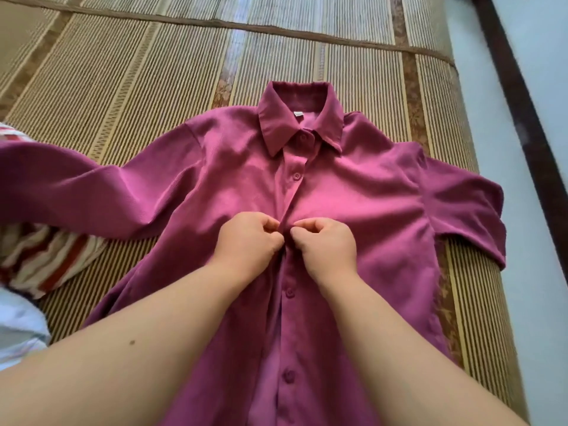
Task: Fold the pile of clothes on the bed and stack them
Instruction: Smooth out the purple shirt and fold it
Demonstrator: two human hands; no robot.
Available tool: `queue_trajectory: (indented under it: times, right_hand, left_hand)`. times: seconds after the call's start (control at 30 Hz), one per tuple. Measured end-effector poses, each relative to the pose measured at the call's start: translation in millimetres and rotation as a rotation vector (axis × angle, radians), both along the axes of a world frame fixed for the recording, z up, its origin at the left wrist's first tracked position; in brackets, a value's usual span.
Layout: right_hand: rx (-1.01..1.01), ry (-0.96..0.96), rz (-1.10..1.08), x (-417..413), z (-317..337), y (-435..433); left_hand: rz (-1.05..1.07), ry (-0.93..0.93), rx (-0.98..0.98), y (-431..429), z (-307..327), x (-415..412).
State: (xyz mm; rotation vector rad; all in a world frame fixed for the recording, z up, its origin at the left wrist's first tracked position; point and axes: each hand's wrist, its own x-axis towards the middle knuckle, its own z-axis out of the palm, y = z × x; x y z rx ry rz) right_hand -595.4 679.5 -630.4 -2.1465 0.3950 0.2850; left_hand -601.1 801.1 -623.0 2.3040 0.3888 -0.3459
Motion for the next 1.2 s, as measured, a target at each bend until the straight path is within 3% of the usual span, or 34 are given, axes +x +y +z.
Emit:
queue_trajectory:
  times: [0.2,0.33,0.6,0.83,1.07,1.2]
  right_hand:
    - [0.097,0.000,0.006,2,5,-4]
    - [-0.071,-0.030,0.076,3,11,-7]
    - [0.016,0.009,0.049,9,9,-5]
    - [0.124,0.065,0.047,13,2,-5]
    - [0.211,0.106,0.073,16,2,-10]
    - [0.247,0.103,0.032,15,2,-10]
  left_hand:
    - [0.153,-0.036,-0.169,-7,1,-5]
    - [0.190,-0.069,-0.258,-8,3,-7]
    - [0.155,-0.036,-0.100,-12,4,0]
    - [0.121,-0.016,-0.081,-10,0,3]
    - [0.120,0.039,-0.374,-2,-8,4]
    - [-0.032,-0.106,-0.158,0,-10,8]
